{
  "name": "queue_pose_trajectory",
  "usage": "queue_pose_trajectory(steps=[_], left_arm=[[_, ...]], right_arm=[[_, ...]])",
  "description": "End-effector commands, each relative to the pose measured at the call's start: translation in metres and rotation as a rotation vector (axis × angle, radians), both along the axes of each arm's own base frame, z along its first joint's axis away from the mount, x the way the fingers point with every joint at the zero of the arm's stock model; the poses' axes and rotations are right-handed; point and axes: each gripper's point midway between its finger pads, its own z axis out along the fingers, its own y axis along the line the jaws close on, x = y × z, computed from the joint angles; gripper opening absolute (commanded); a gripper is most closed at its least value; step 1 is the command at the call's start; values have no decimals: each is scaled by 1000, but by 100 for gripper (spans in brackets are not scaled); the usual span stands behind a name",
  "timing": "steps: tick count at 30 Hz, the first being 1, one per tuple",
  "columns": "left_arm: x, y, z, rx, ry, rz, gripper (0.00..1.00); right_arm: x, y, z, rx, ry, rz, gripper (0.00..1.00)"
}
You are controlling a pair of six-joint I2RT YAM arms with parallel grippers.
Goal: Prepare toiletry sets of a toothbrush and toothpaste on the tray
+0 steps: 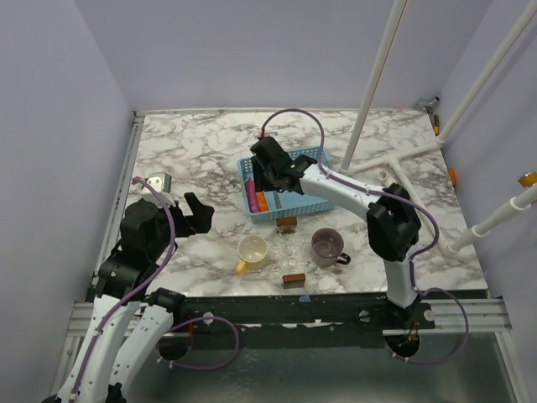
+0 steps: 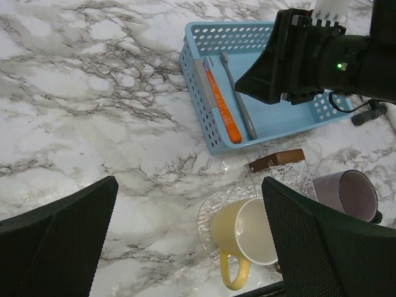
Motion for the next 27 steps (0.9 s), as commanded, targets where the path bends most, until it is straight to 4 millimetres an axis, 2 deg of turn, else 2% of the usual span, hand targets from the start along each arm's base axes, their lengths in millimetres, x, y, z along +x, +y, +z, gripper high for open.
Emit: queue_pose_trajectory(steps=[1, 6, 14, 24, 27], left_arm=[[0, -8, -5, 4, 7, -49, 99], [1, -7, -7, 10, 15, -43, 99], [1, -6, -7, 12, 14, -40, 99], [2, -5, -8, 17, 19, -31, 99], [2, -4, -8, 19, 21, -26, 99]], right_arm=[[15, 25, -3, 75, 7, 52, 49], [27, 34, -17, 92, 25, 46, 49], [49, 34, -40, 95, 44, 21, 48], [54, 51, -67, 131, 78, 59, 47], [53, 55, -75, 138, 97, 65, 43]])
